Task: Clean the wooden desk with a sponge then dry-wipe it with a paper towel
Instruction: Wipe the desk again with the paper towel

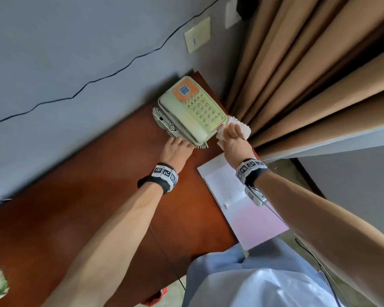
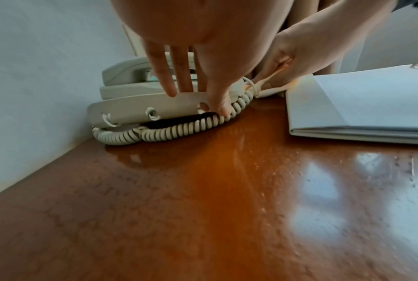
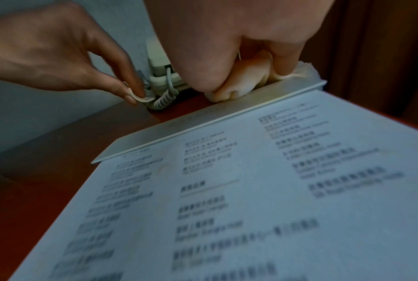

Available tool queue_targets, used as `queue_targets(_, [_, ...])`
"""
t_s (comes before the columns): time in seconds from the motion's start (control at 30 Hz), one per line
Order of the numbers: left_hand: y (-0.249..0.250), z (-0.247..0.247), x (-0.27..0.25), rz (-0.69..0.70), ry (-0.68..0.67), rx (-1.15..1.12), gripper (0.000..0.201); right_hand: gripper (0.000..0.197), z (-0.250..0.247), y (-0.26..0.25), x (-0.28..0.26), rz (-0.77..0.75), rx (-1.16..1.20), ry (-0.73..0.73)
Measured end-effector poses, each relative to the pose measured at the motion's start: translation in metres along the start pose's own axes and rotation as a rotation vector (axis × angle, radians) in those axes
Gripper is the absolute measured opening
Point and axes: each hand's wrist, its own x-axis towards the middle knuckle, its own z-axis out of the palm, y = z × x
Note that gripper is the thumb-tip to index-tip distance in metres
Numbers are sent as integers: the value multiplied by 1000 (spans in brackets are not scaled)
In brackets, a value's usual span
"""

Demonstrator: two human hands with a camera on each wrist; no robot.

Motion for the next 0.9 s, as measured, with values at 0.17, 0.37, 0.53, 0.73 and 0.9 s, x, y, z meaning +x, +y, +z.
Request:
queue_targets(0.17, [-29,-5,-13,38,349,-139,30,54,-18,1,13,37,7,76])
queue_targets(0.37, [-64,-36,-8,13,600,-199,10,63,-11,-11,20,31,3,29])
queue_targets(0.53, [-79,-47,-7,-70,680,-241,7,66,-1,-69,1,-67,15,-73])
queue_targets(0.73, [-84,-50,-10,-92,705,-283,7,62,5,-89,7,-332,-1,-164])
queue_targets(0.9, [-92,-57,-15,-139,712,-369,8,63,-43,-46,75,-107,-93,21])
